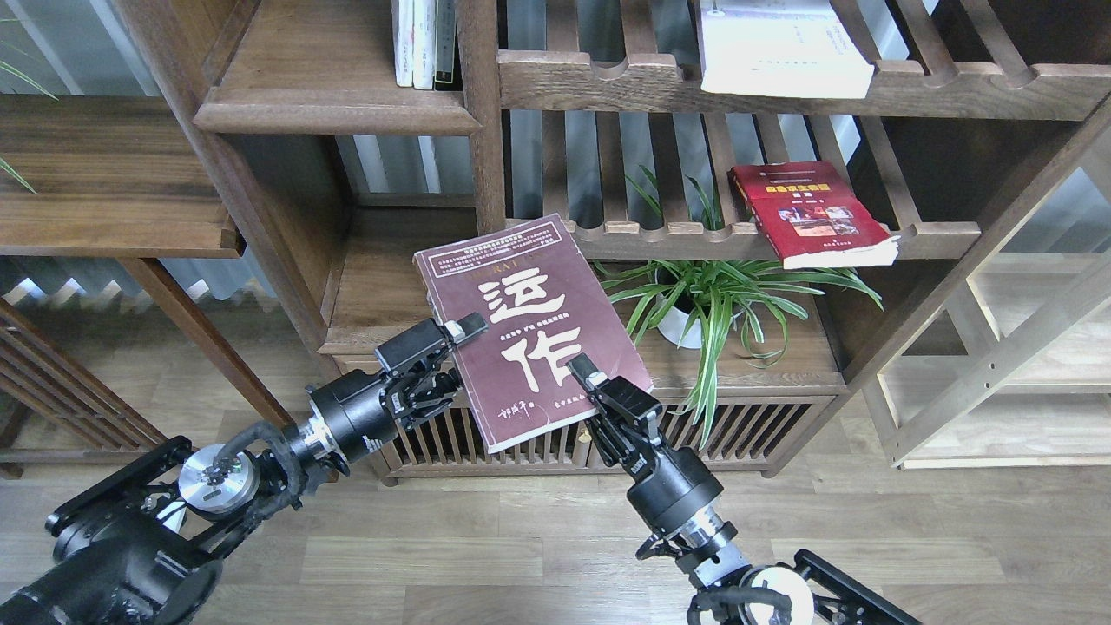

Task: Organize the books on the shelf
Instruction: 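Grip the dark red book with the left gripper, right gripper supporting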

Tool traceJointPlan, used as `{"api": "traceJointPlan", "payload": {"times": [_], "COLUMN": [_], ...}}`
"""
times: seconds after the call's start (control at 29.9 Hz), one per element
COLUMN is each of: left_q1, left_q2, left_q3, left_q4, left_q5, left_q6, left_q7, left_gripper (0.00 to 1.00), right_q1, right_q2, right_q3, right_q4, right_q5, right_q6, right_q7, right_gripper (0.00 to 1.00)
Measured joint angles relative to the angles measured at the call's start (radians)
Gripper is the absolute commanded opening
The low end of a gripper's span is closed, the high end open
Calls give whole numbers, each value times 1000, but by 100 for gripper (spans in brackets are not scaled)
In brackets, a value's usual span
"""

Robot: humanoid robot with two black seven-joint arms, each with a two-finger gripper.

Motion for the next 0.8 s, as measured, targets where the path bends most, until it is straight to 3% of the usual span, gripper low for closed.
{"api": "traceJointPlan", "payload": {"times": [0.2, 0.37, 0.64, 0.8], "left_q1": [-5, -9, -18, -18], "left_q2": [2, 0, 0, 1], "left_q3": [-6, -6, -8, -9], "left_q4": [-1, -1, 0, -1], "left_q5": [-2, -2, -1, -1], "left_q6": [0, 0, 0, 0], "left_q7": [2, 2, 2, 2], "left_gripper": [86, 71, 58, 40], "right_q1": [3, -4, 3, 6], "right_q2": [25, 30, 44, 59], "right_q3": [-4, -5, -15, -18], "right_q4": [-1, -1, -1, -1], "right_q5": [-9, -21, -22, -27], "right_q6": [0, 0, 0, 0], "right_q7": [-1, -2, -3, -3], "right_gripper": [4, 4, 4, 5]}}
